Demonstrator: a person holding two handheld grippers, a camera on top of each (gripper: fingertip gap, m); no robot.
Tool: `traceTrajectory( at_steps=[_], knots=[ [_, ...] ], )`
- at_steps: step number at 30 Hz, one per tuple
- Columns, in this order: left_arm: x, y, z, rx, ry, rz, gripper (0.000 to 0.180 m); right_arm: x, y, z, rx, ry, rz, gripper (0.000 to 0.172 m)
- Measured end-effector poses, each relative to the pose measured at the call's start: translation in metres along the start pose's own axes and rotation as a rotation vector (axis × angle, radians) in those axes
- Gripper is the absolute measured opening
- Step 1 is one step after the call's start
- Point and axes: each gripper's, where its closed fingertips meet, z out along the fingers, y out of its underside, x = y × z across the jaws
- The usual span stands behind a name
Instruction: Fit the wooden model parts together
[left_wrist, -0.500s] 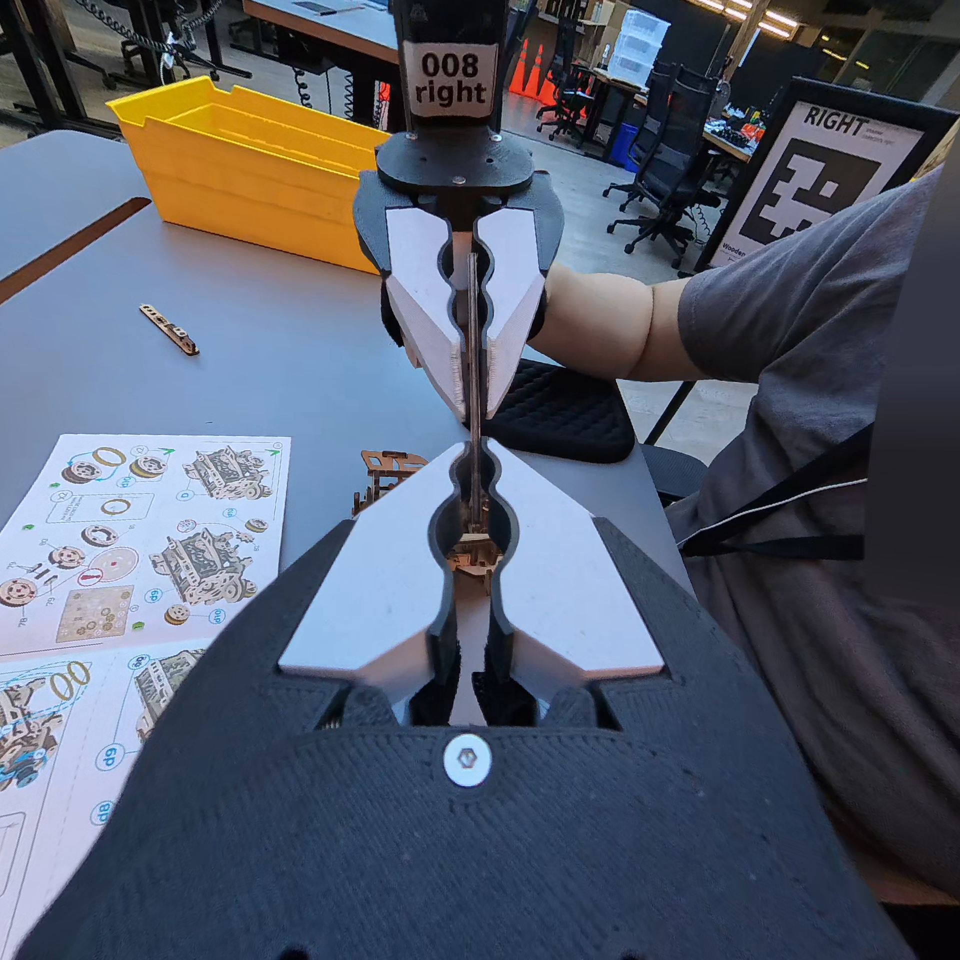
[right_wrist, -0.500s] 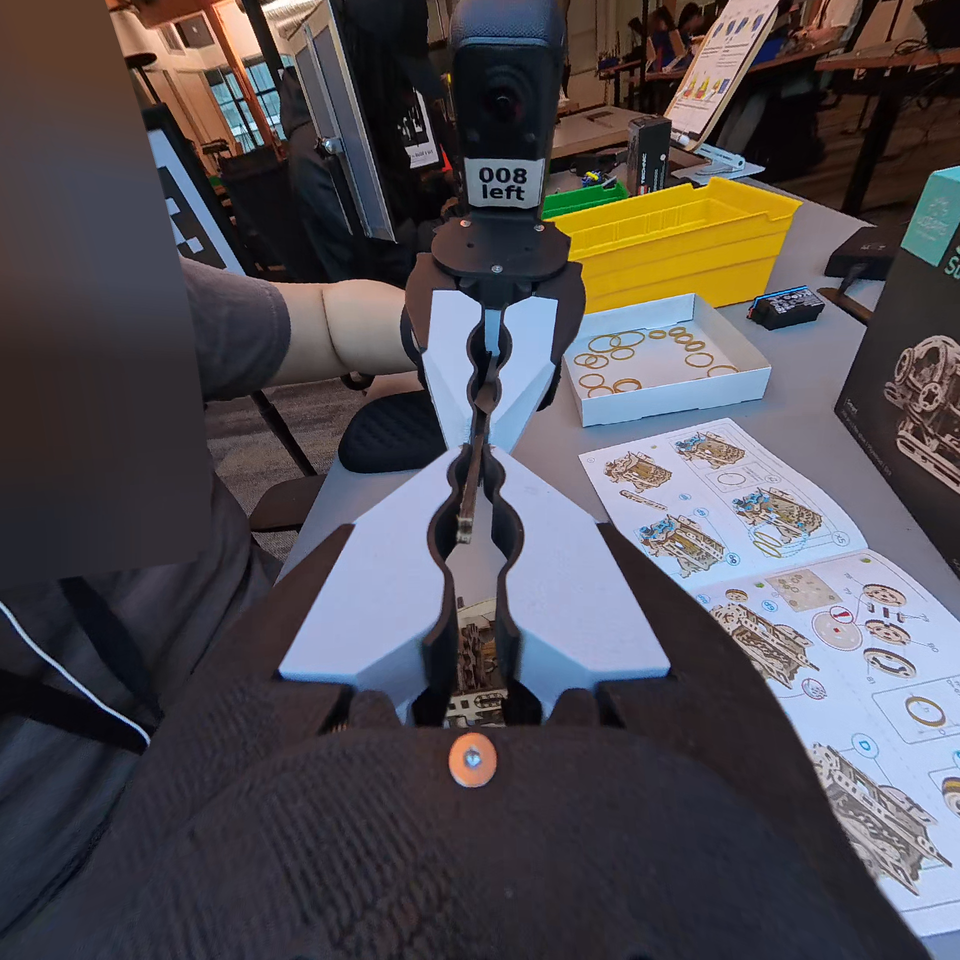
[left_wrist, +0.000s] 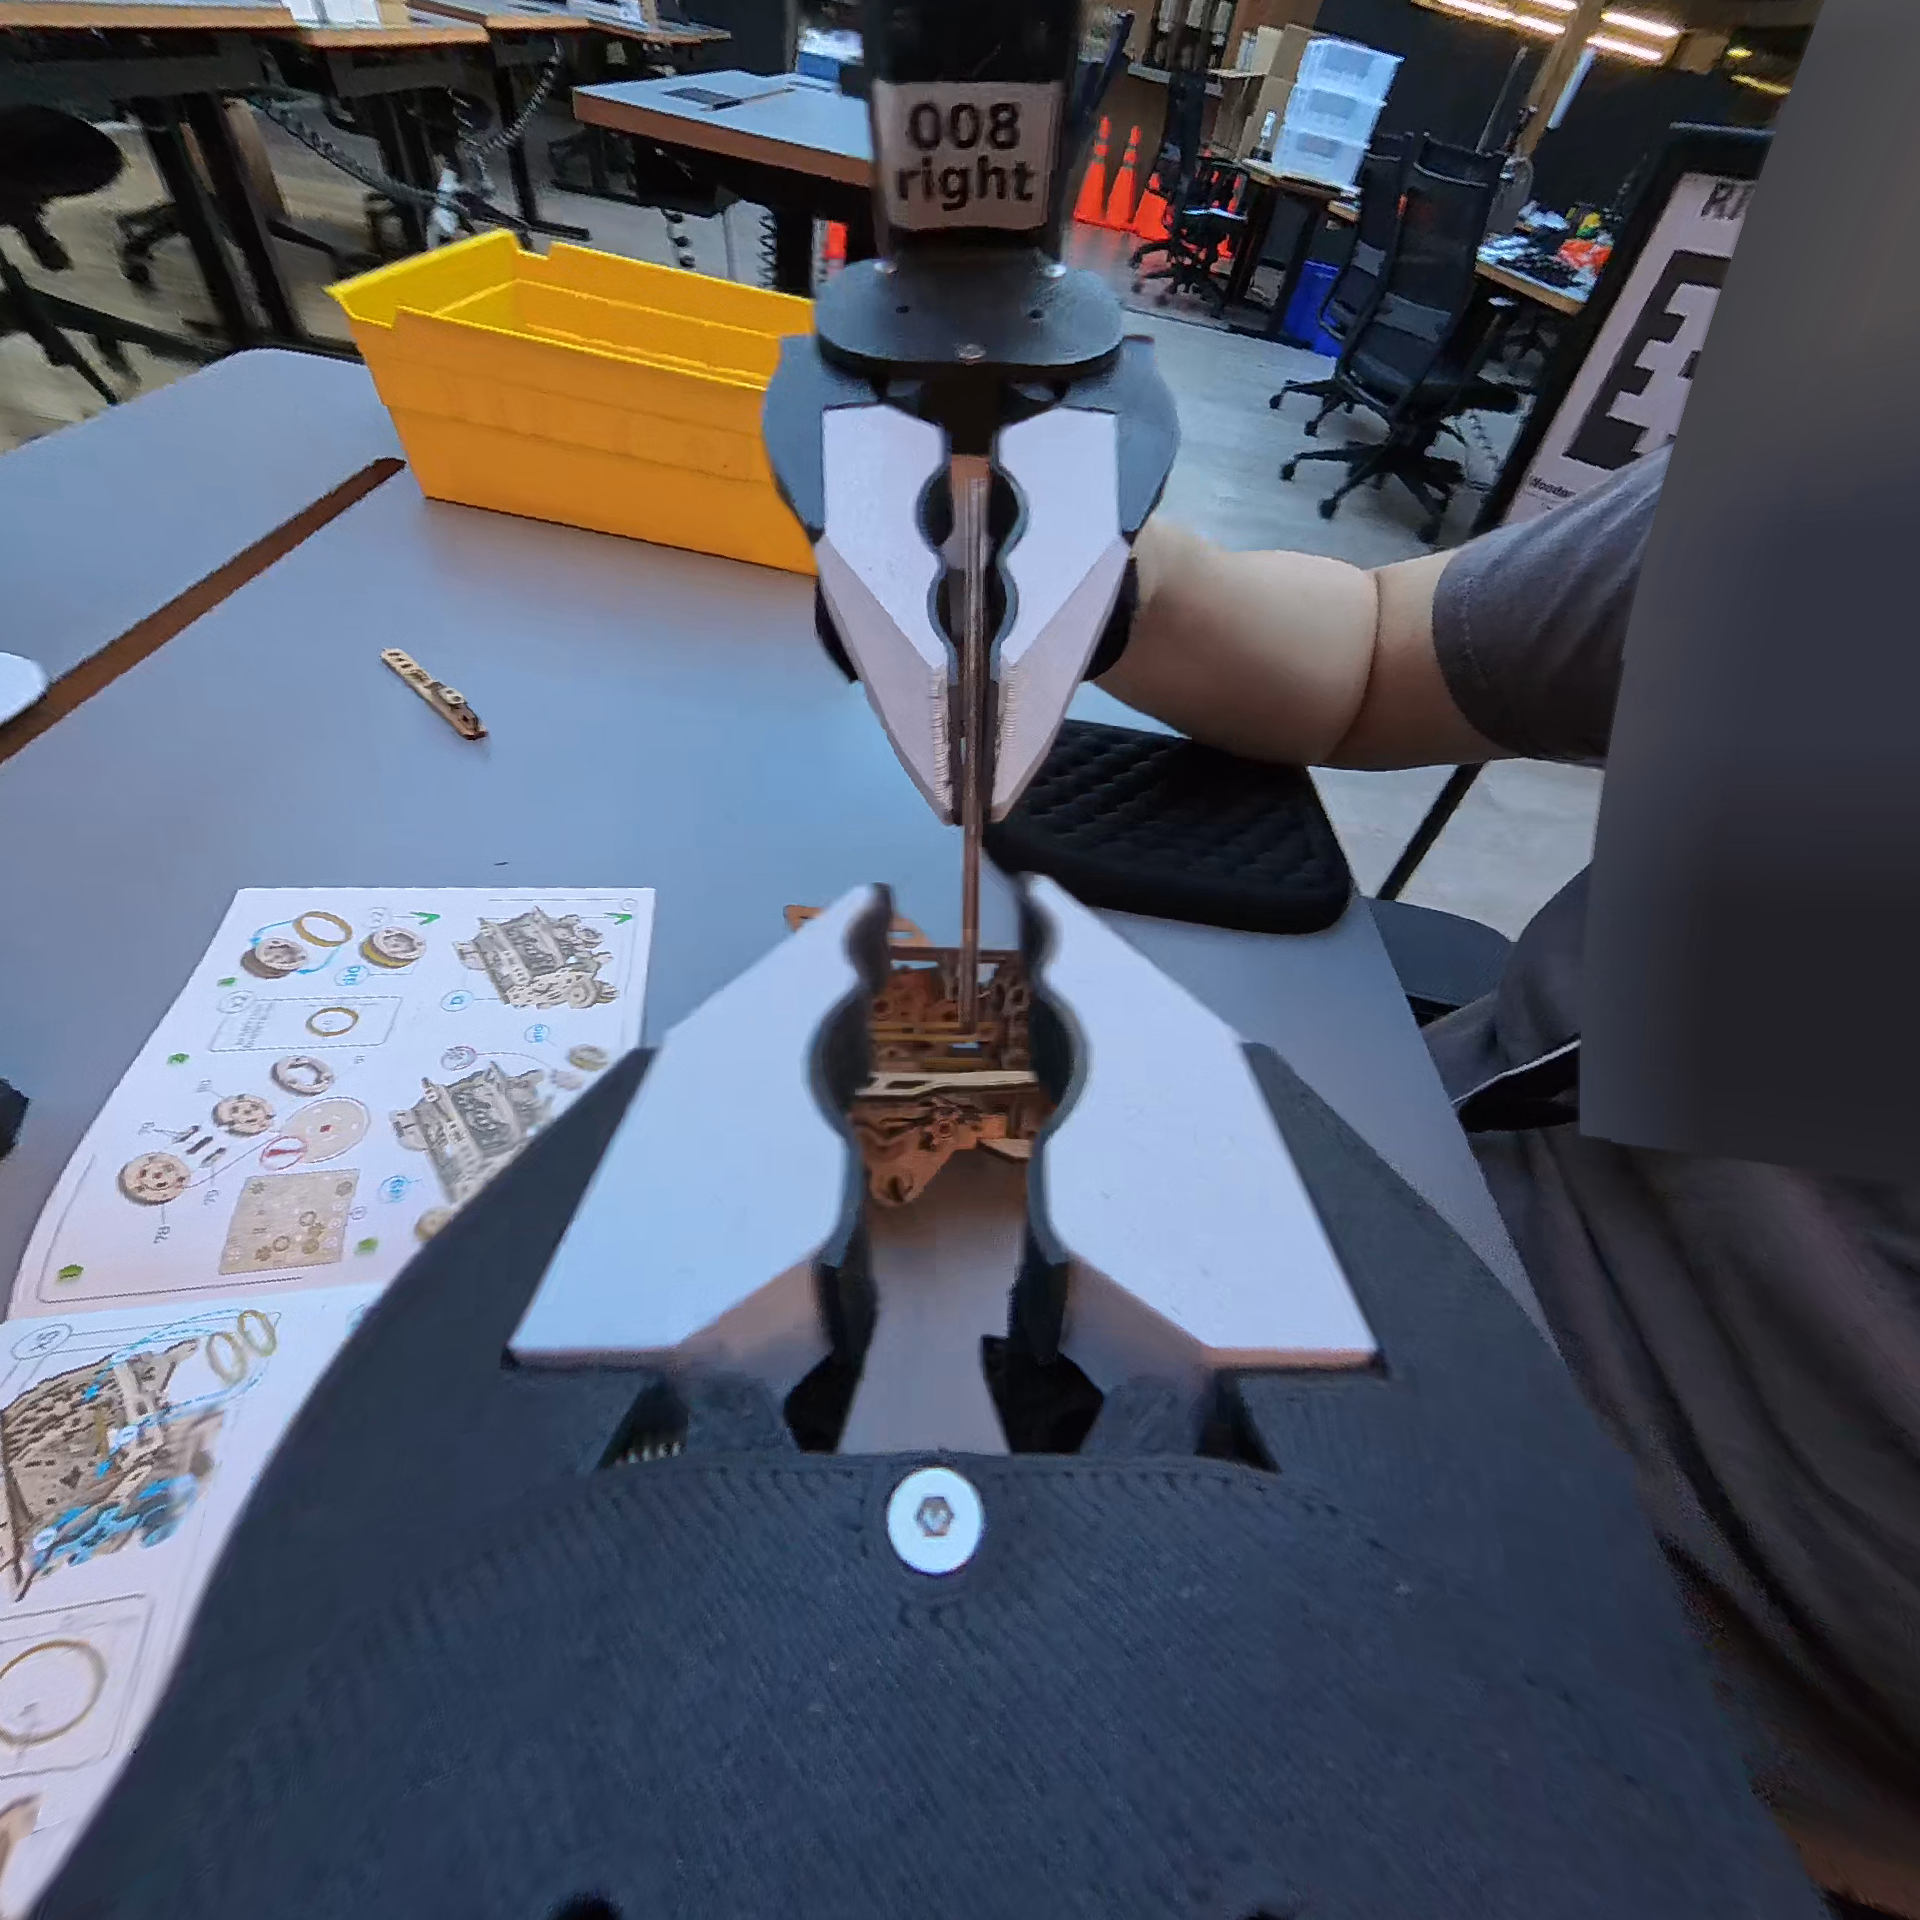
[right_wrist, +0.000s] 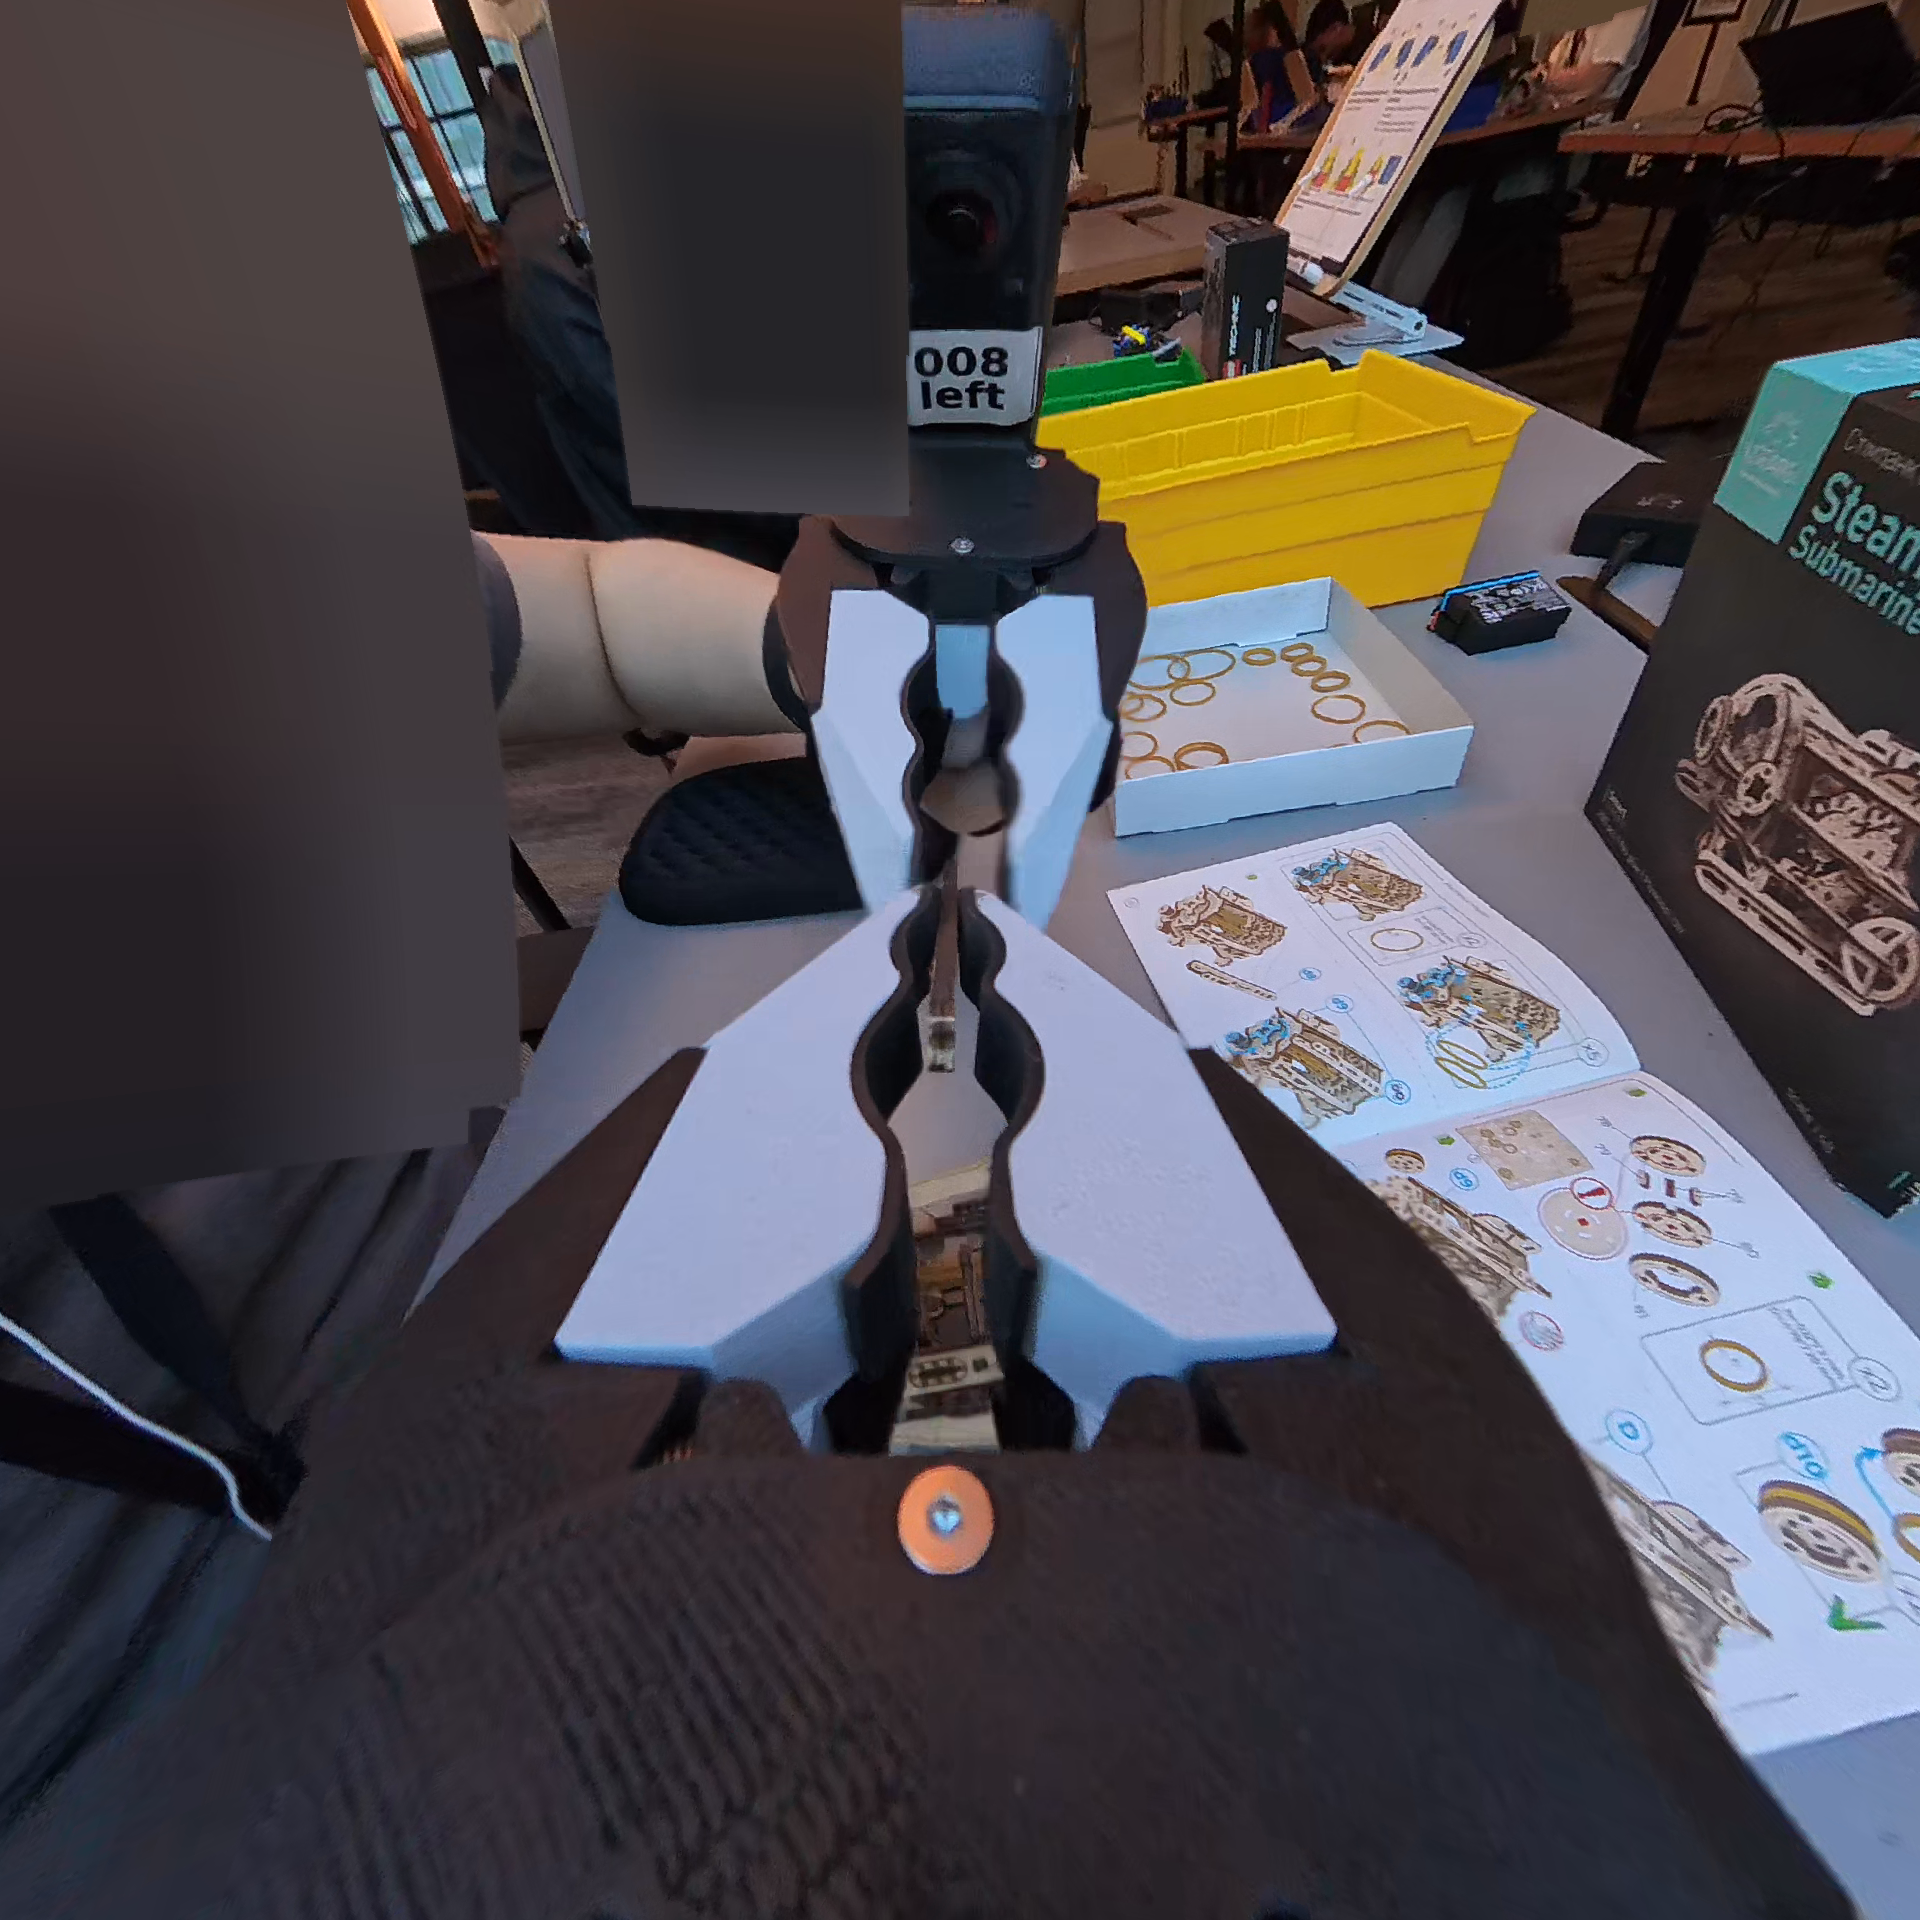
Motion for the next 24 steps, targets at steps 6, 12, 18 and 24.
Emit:
traceTrajectory(
  at_steps=[6,12,18,24],
  knots=[
    [-0.015,0.040,0.003,-0.002,-0.064,0.012,0.095,0.020,0.031,-0.026,-0.230,0.107,-0.059,0.000],
    [-0.018,0.074,0.028,-0.119,-0.110,0.073,0.114,0.029,0.056,-0.032,-0.399,0.175,-0.132,0.001],
    [-0.018,0.088,0.041,-0.148,-0.084,0.030,0.121,0.029,0.072,-0.030,-0.447,0.209,-0.215,0.001],
    [-0.015,0.087,0.050,-0.157,-0.128,0.063,0.126,0.026,0.071,-0.030,-0.450,0.205,-0.248,0.001]
  ],
)
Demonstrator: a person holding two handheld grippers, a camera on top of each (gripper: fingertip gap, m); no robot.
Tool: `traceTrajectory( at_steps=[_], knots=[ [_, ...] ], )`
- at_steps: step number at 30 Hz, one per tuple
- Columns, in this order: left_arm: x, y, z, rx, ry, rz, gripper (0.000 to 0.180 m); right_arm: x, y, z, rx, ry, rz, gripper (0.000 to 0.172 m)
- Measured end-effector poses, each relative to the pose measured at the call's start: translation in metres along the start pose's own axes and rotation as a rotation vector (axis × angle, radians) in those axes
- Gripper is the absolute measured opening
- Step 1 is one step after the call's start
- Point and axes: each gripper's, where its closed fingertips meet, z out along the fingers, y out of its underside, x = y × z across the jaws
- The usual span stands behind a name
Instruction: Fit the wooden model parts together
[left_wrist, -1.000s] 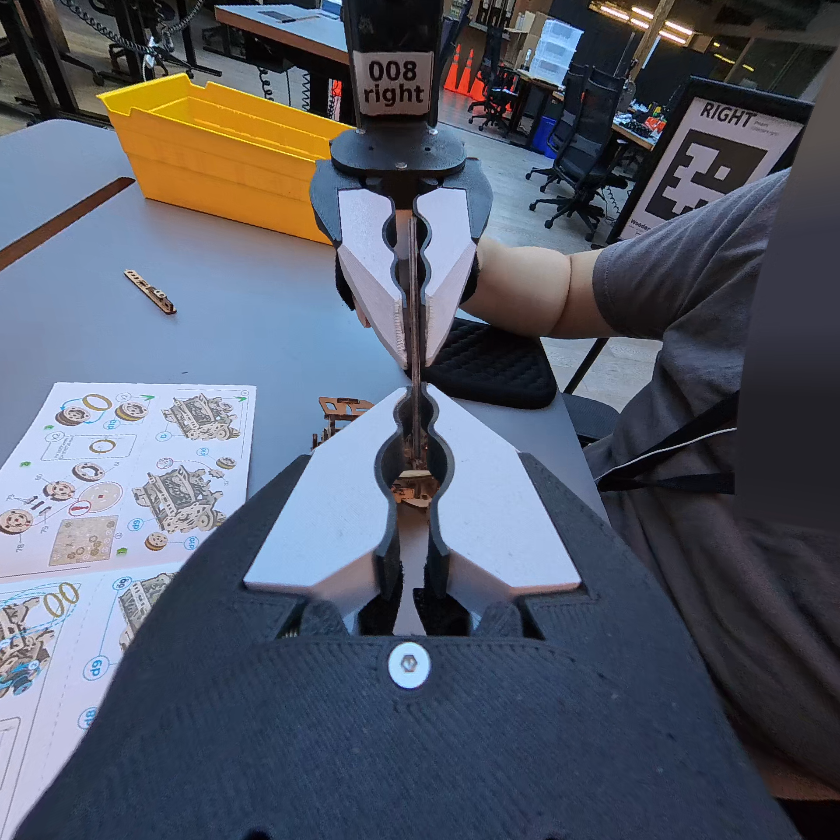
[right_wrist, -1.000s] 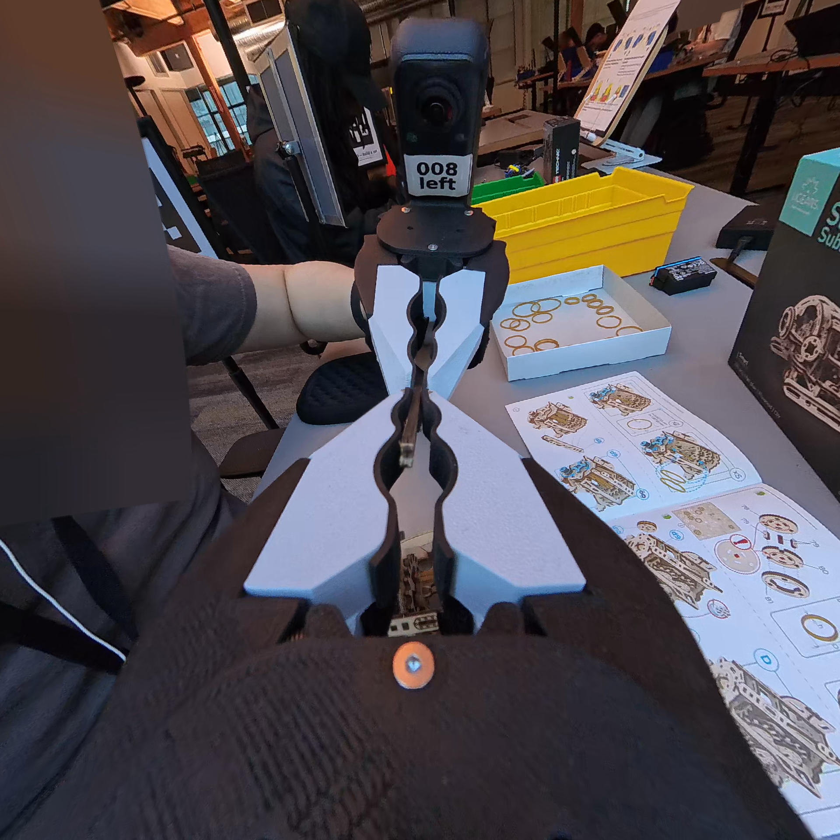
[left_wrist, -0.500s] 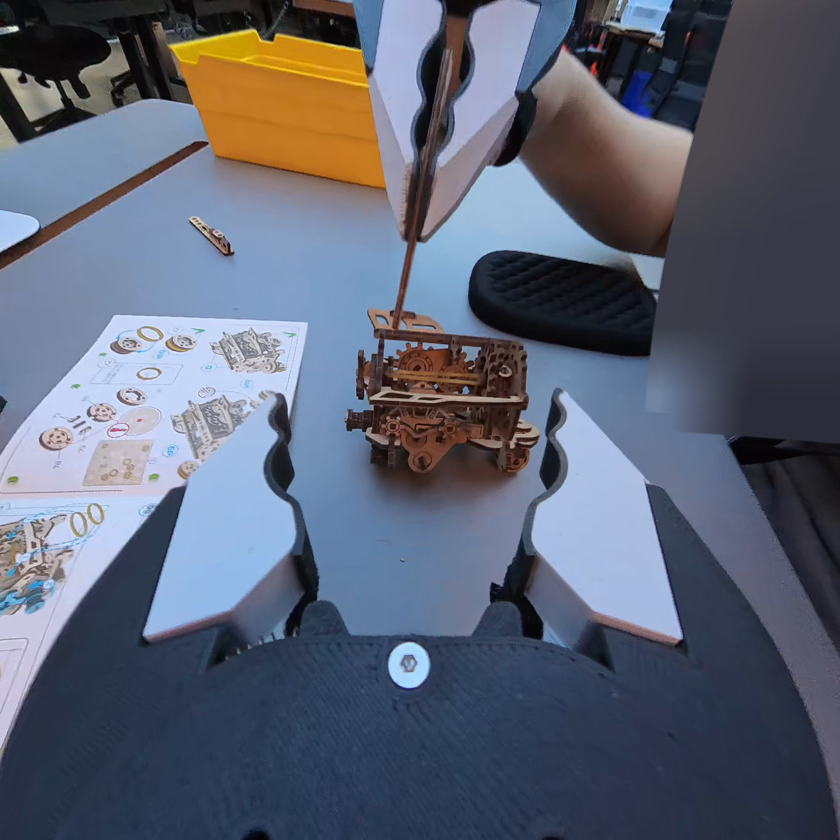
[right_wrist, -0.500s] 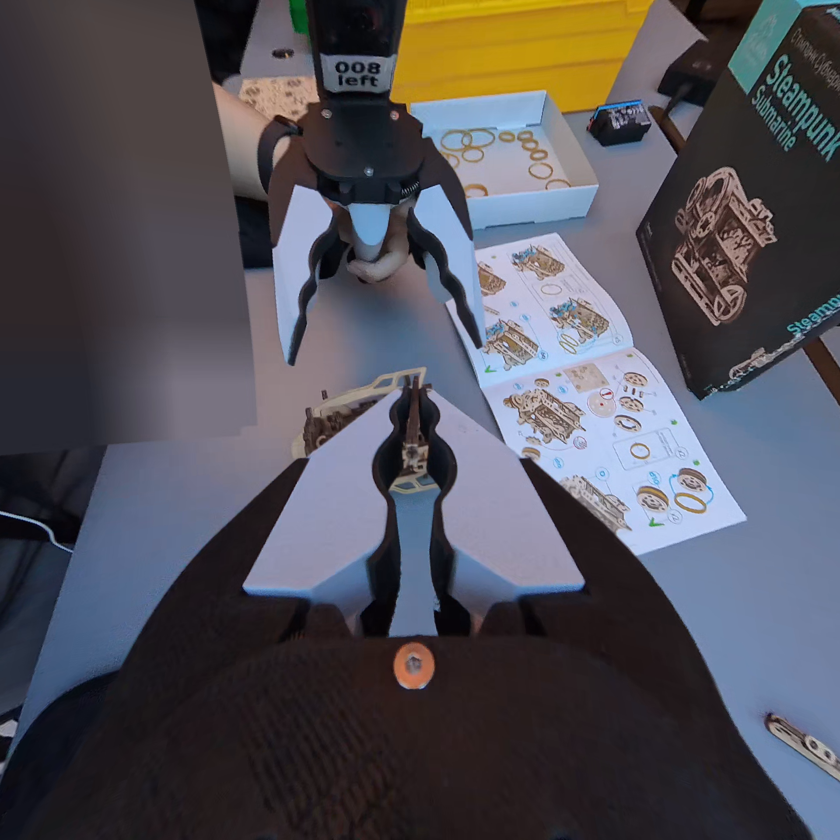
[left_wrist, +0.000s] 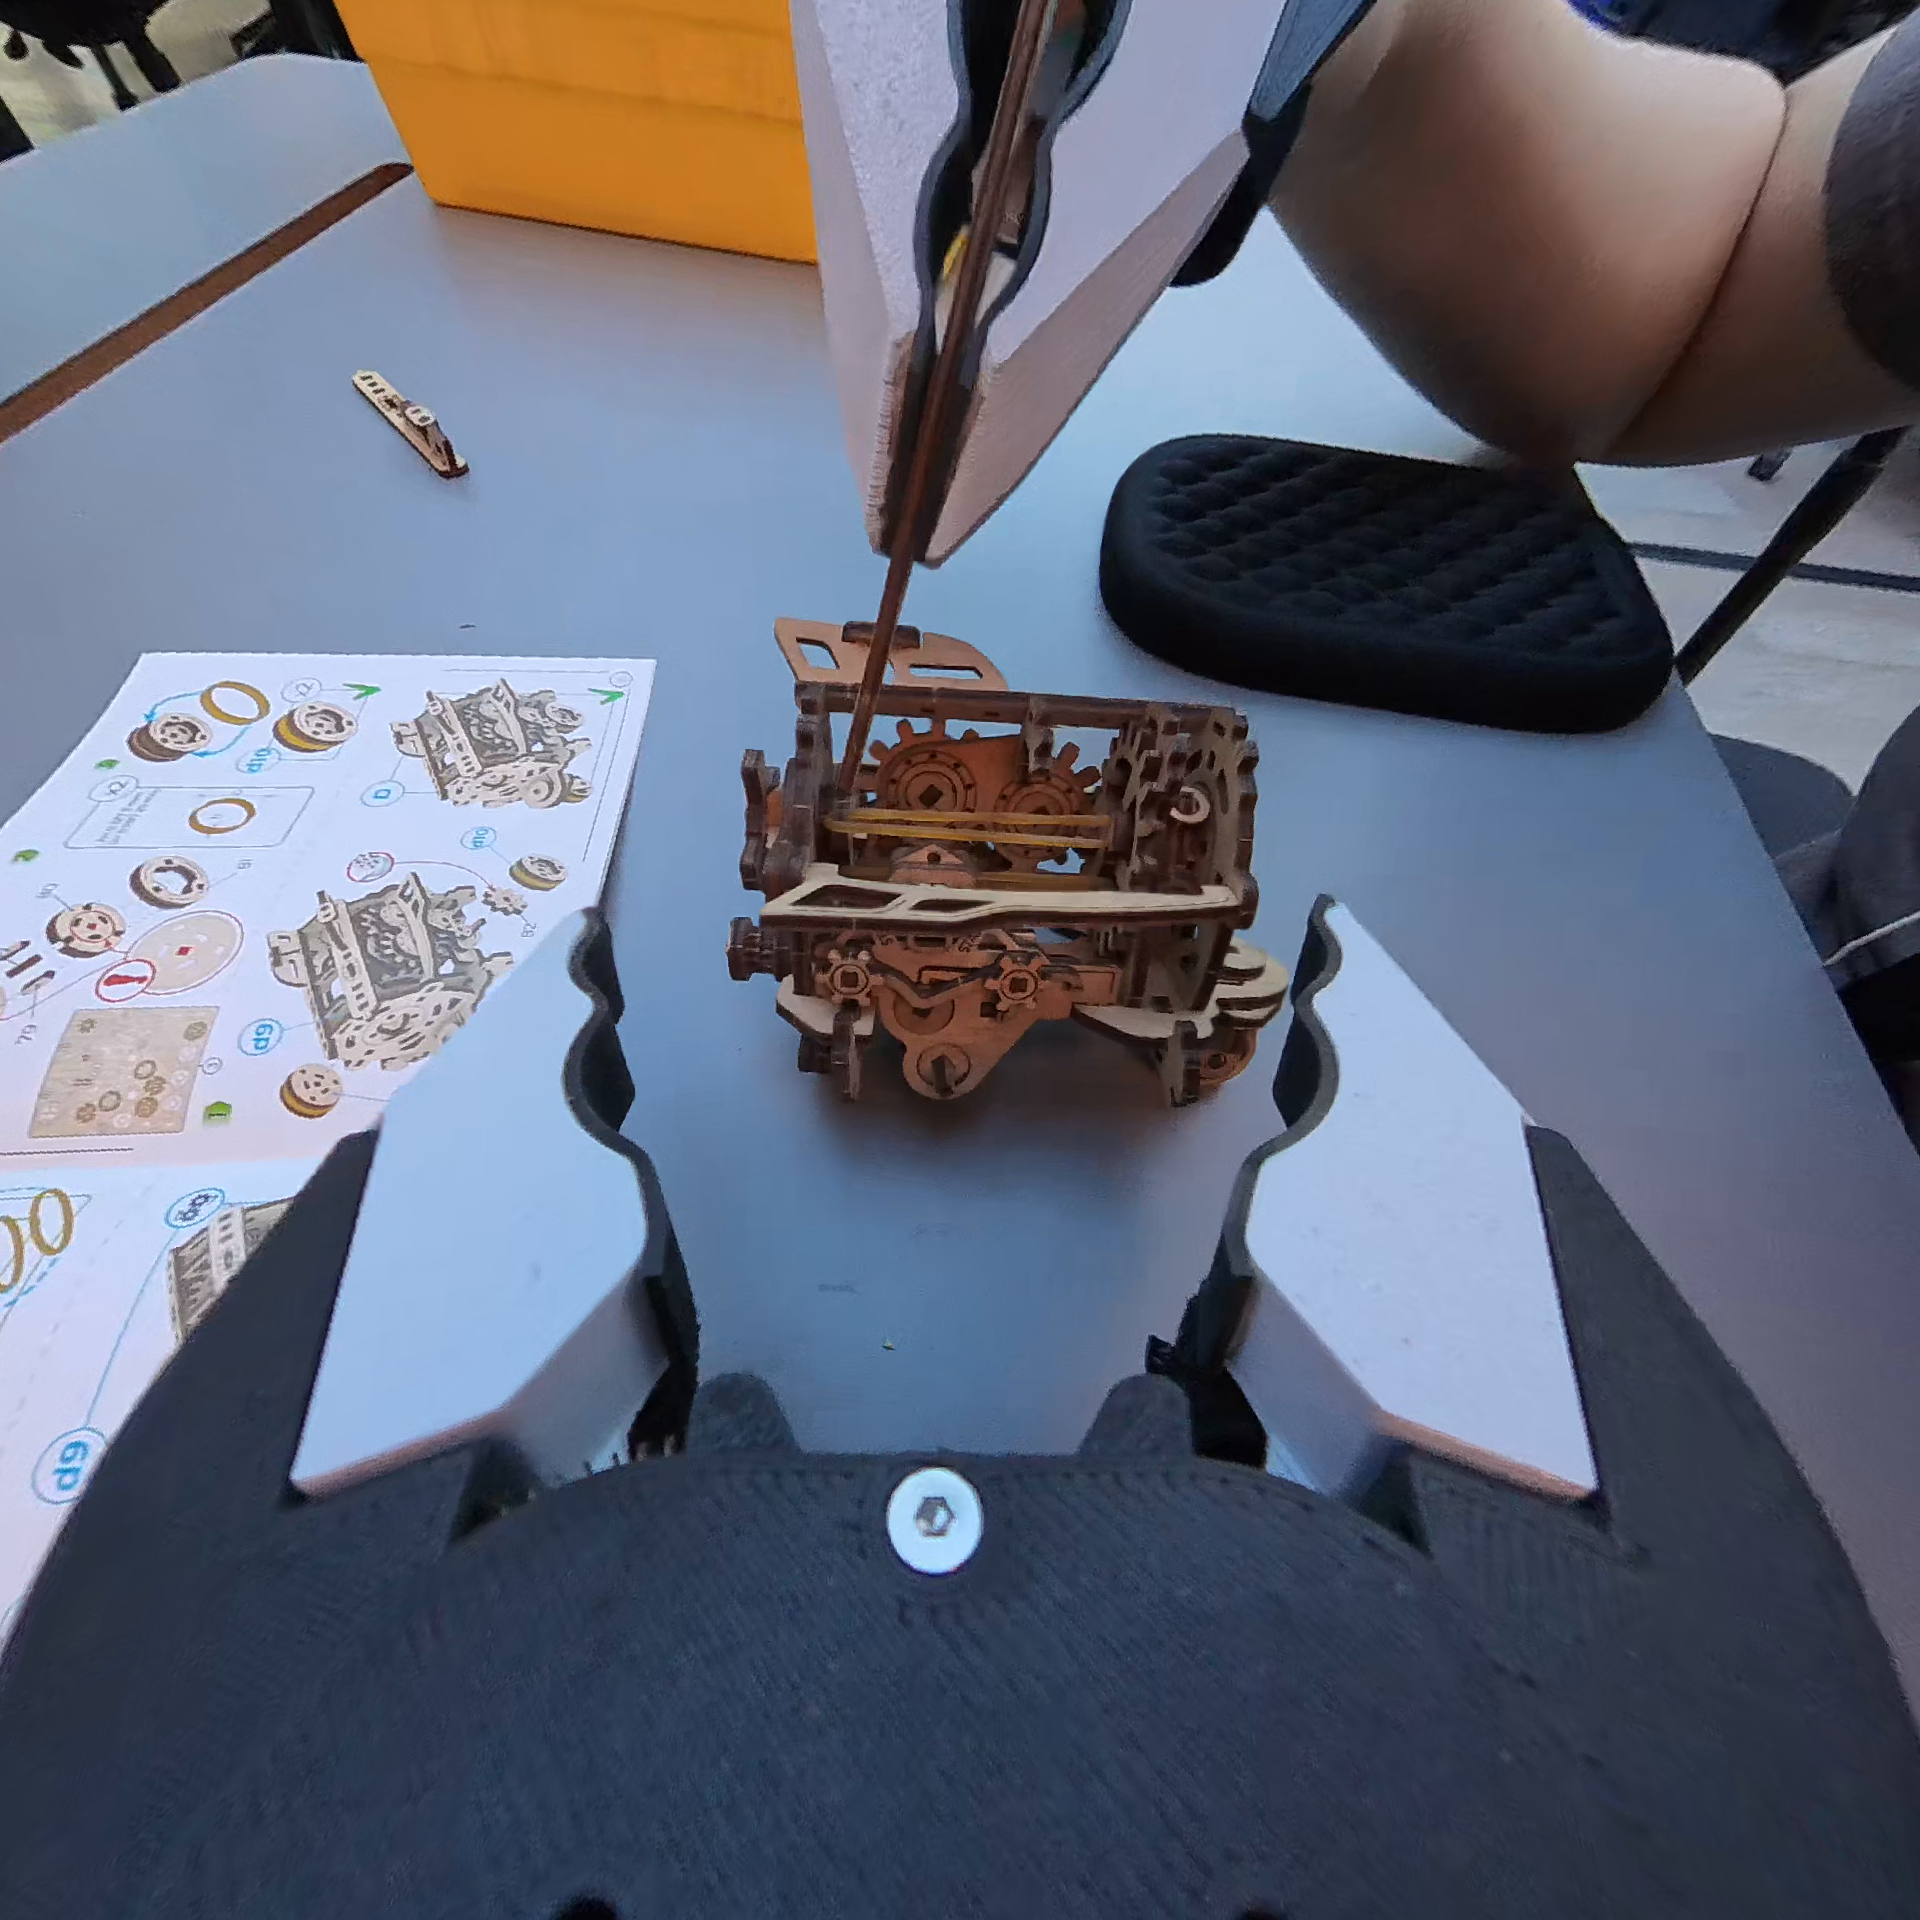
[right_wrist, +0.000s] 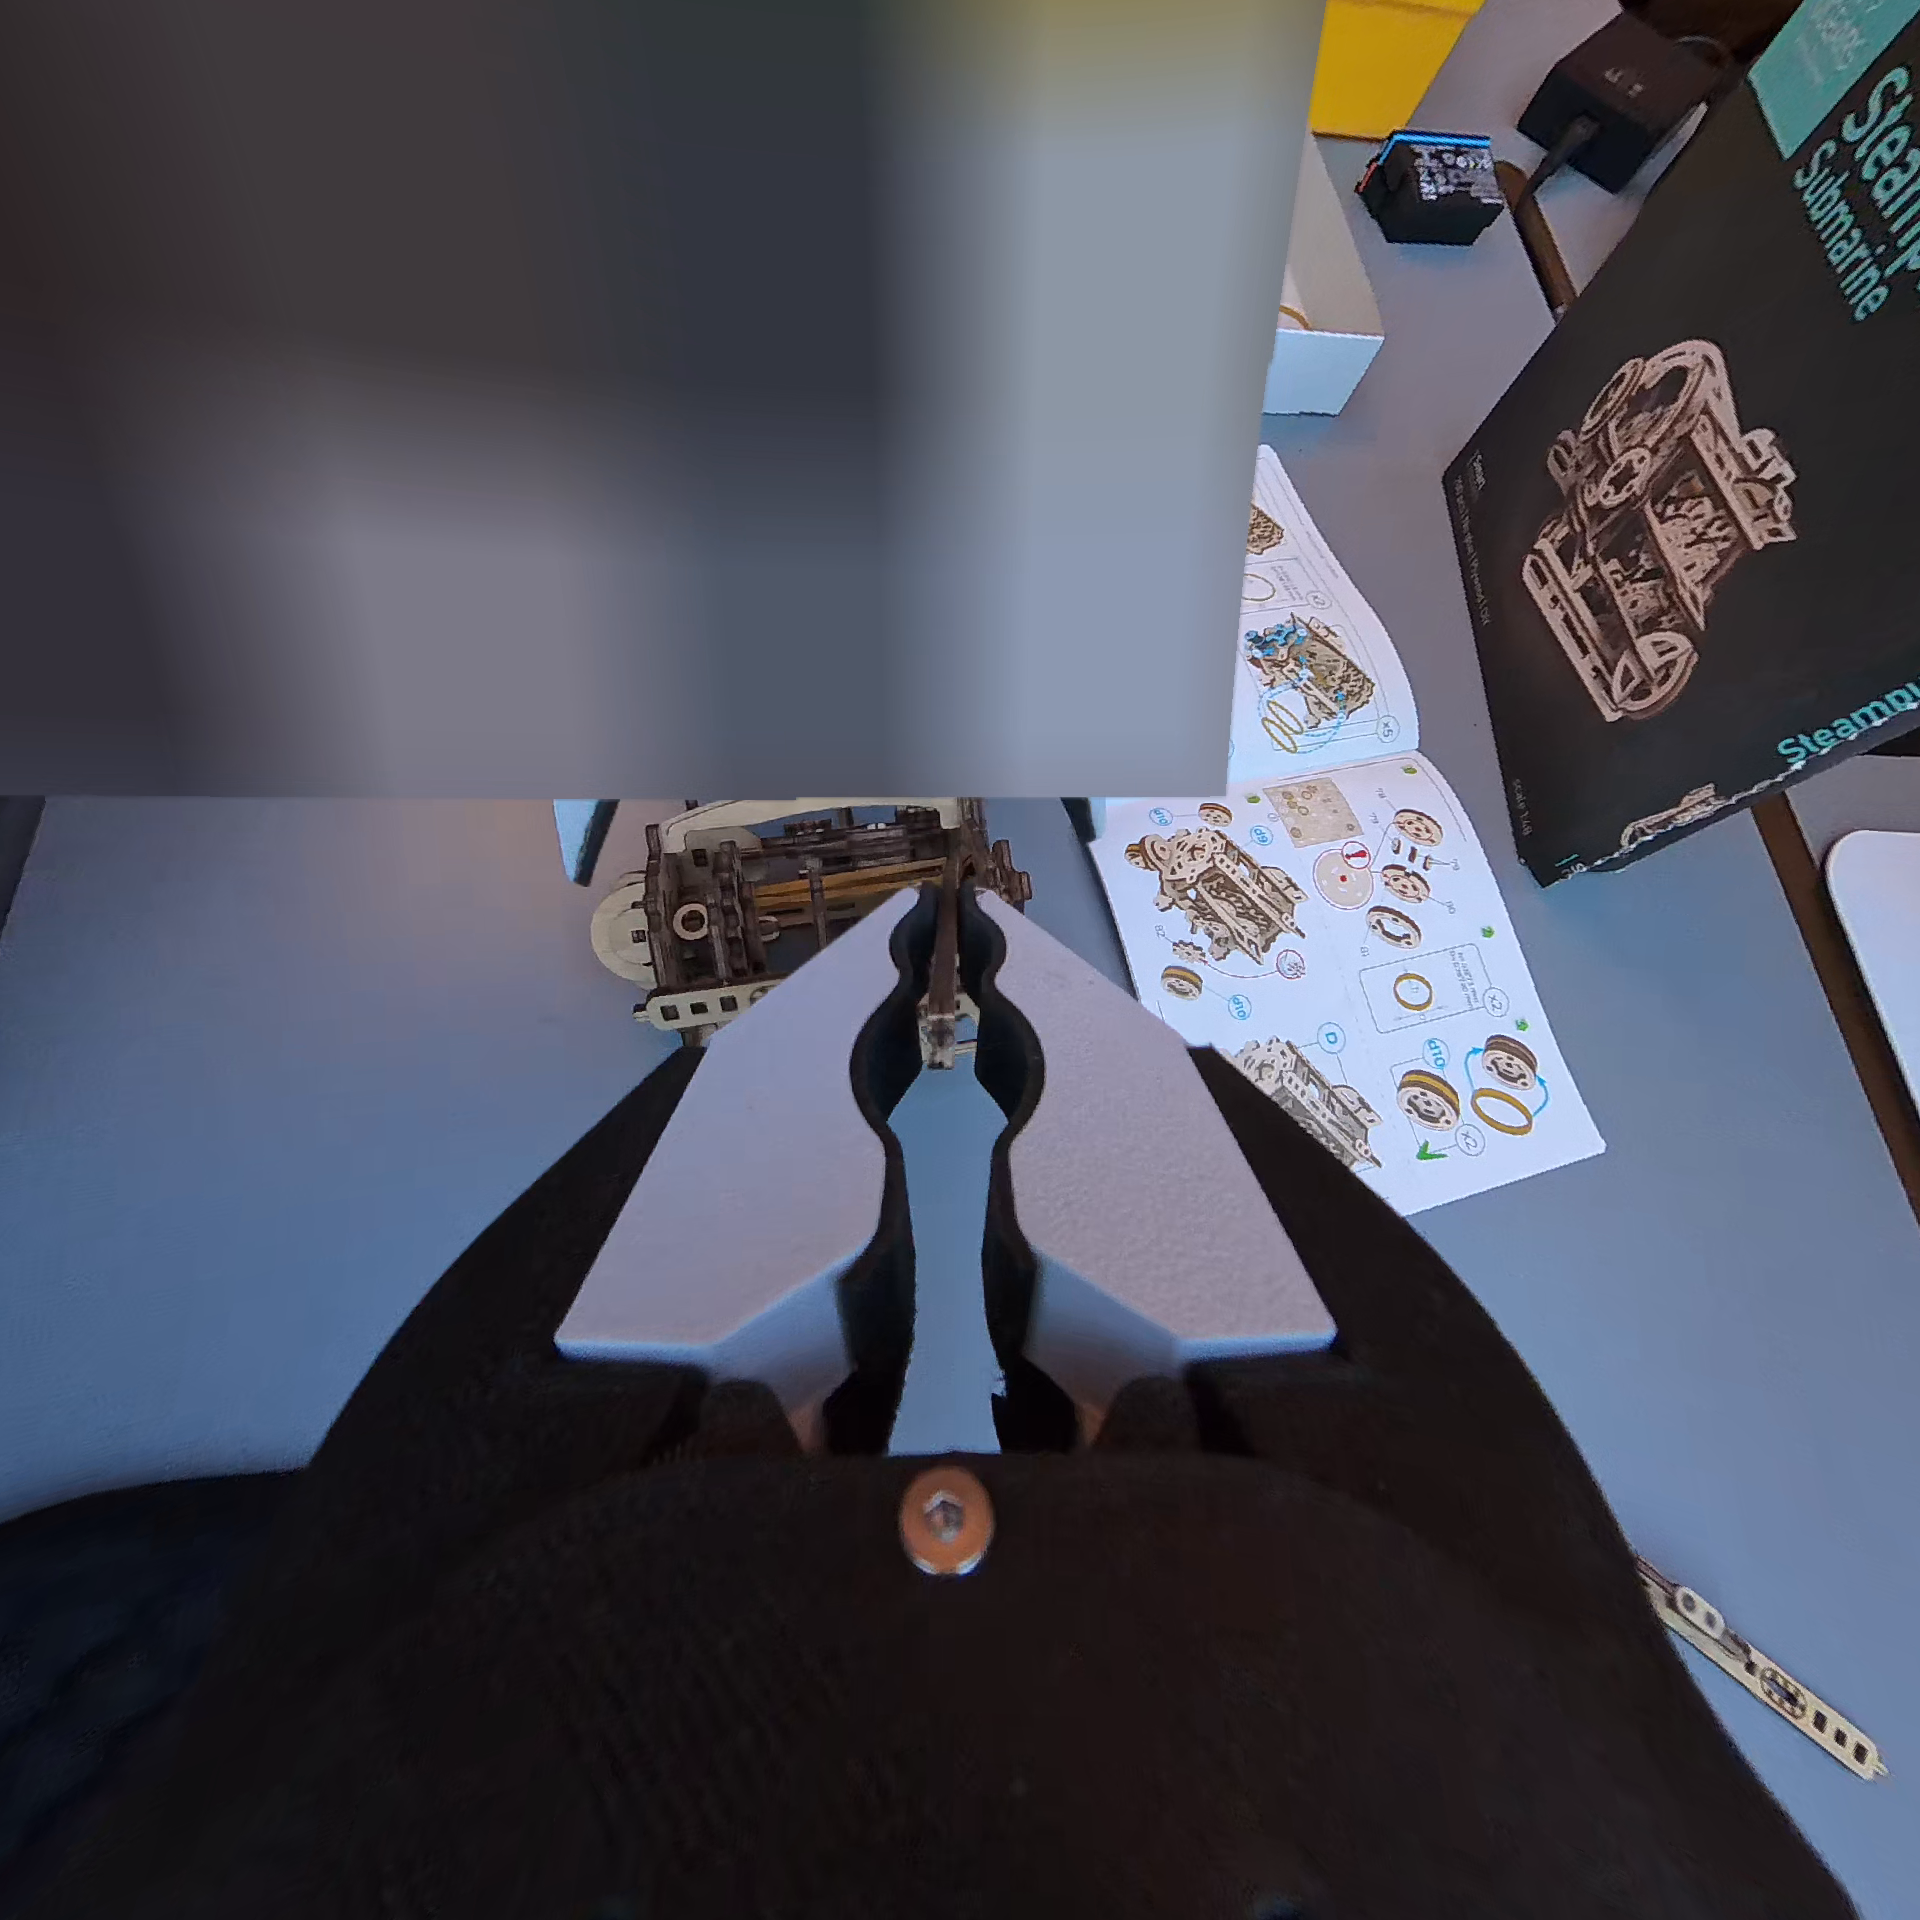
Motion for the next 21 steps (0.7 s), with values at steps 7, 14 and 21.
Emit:
traceTrajectory(
  at_steps=[7,14,21],
  knots=[
    [0.0017,-0.0049,0.0039,0.012,-0.010,0.050,0.096,0.0016,0.0003,0.0013,-0.007,-0.005,-0.030,0.001],
    [0.0045,-0.0055,0.0063,0.012,0.010,0.073,0.095,0.0033,0.0033,0.0033,-0.045,0.015,-0.081,0.001],
    [0.0048,-0.0051,0.0062,0.007,0.013,0.087,0.094,0.0041,0.0026,0.0023,-0.067,0.009,-0.100,0.001]
  ],
)
